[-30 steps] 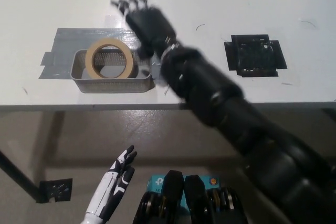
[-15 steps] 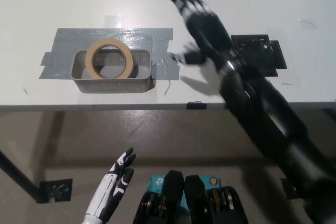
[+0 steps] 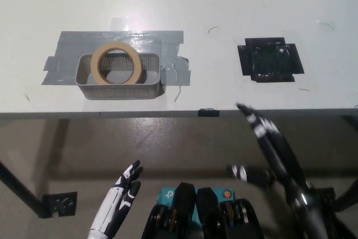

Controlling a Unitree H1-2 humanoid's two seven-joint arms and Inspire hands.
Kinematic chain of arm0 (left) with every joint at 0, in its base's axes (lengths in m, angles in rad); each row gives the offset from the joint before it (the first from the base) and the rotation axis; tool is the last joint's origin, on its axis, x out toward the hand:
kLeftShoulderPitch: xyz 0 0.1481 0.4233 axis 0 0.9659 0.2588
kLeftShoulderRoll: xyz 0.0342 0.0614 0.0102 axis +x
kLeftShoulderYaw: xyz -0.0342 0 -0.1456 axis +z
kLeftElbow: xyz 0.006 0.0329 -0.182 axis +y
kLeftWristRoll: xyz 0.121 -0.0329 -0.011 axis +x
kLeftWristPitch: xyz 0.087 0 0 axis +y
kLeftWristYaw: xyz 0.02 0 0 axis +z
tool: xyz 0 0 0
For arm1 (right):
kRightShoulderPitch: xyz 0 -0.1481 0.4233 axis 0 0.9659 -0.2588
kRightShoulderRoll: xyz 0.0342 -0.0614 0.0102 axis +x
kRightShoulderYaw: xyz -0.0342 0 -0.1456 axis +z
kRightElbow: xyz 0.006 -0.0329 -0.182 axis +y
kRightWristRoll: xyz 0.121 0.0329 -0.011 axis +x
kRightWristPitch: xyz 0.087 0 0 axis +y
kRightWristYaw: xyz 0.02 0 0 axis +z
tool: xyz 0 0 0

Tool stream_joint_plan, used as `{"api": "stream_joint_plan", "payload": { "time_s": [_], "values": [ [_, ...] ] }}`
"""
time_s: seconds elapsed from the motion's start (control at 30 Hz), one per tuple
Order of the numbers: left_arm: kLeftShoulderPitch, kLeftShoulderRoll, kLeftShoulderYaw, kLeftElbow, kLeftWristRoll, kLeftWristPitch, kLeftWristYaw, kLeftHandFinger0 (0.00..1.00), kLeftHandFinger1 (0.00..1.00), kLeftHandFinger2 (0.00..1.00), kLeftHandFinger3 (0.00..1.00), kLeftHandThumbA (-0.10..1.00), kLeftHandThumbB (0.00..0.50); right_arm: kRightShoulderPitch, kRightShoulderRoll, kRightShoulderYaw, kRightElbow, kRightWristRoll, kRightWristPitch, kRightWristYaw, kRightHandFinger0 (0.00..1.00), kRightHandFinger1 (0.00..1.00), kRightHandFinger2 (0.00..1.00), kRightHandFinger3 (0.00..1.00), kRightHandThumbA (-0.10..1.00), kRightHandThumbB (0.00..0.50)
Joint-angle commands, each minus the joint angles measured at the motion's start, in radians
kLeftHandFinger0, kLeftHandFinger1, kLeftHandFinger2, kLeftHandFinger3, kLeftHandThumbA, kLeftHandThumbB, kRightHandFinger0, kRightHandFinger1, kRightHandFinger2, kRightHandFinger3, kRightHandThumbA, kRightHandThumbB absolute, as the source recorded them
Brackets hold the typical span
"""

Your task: The robot picks the tape placed on the black area with right hand and places it in the small grey container.

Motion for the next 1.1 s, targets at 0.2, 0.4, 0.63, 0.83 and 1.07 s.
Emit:
{"api": "stream_joint_plan", "payload": {
  "time_s": [0.2, 0.4, 0.63, 0.83, 1.07],
  "values": [
    [0.006, -0.016, 0.061, -0.011, -0.049, -0.038, 0.027, 1.00, 1.00, 1.00, 1.00, 1.00, 0.131, 0.187, 0.070, -0.133, 0.011, 0.282, -0.167, 0.016, 1.00, 1.00, 1.00, 1.00, 0.89, 0.256],
    [0.010, -0.030, 0.064, -0.002, -0.044, -0.054, 0.031, 1.00, 1.00, 1.00, 1.00, 1.00, 0.121, 0.187, 0.066, -0.145, 0.041, 0.299, -0.180, 0.067, 1.00, 1.00, 1.00, 1.00, 0.87, 0.226],
    [0.046, -0.020, 0.072, -0.016, -0.052, -0.056, 0.021, 1.00, 1.00, 1.00, 1.00, 1.00, 0.120, 0.196, 0.076, -0.139, 0.079, 0.295, -0.198, 0.079, 1.00, 1.00, 1.00, 1.00, 0.87, 0.235],
    [0.039, -0.018, 0.081, -0.007, -0.058, -0.059, 0.022, 1.00, 1.00, 1.00, 1.00, 1.00, 0.130, 0.184, 0.079, -0.140, 0.085, 0.277, -0.197, 0.088, 1.00, 1.00, 1.00, 1.00, 0.88, 0.237],
    [0.035, -0.015, 0.086, 0.002, -0.052, -0.065, 0.024, 1.00, 1.00, 1.00, 1.00, 1.00, 0.116, 0.174, 0.074, -0.142, 0.091, 0.274, -0.189, 0.109, 1.00, 1.00, 1.00, 1.00, 0.90, 0.241]
  ]
}}
